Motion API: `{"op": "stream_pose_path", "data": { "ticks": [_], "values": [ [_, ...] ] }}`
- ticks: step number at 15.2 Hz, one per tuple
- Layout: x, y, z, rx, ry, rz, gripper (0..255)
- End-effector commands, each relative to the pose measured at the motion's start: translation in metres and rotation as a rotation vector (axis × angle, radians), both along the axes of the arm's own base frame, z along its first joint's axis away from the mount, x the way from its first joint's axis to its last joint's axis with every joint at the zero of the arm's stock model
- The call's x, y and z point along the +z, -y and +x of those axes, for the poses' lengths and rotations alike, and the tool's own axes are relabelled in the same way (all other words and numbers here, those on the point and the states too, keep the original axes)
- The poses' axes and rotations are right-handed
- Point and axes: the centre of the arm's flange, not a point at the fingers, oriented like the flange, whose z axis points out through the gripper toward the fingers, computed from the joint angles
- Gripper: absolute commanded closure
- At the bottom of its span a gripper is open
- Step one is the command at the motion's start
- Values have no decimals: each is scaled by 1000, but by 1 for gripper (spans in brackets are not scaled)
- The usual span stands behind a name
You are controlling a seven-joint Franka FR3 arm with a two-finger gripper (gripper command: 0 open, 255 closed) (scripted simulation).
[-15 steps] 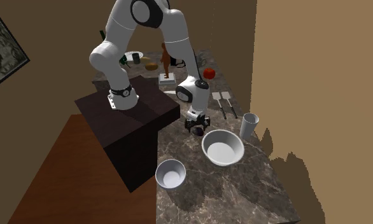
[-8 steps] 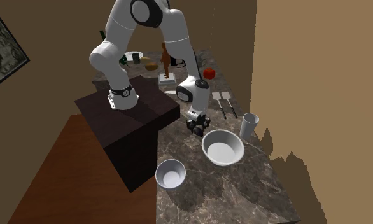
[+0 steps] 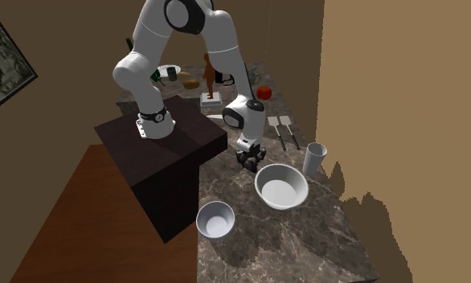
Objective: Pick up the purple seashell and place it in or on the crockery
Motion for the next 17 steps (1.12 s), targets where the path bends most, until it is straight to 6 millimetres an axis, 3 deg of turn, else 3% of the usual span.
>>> {"op": "stream_pose_path", "data": {
  "ticks": [1, 17],
  "values": [
    [5, 3, -3, 0, -11, -6, 255],
    [89, 3, -3, 0, -11, -6, 255]
  ]
}}
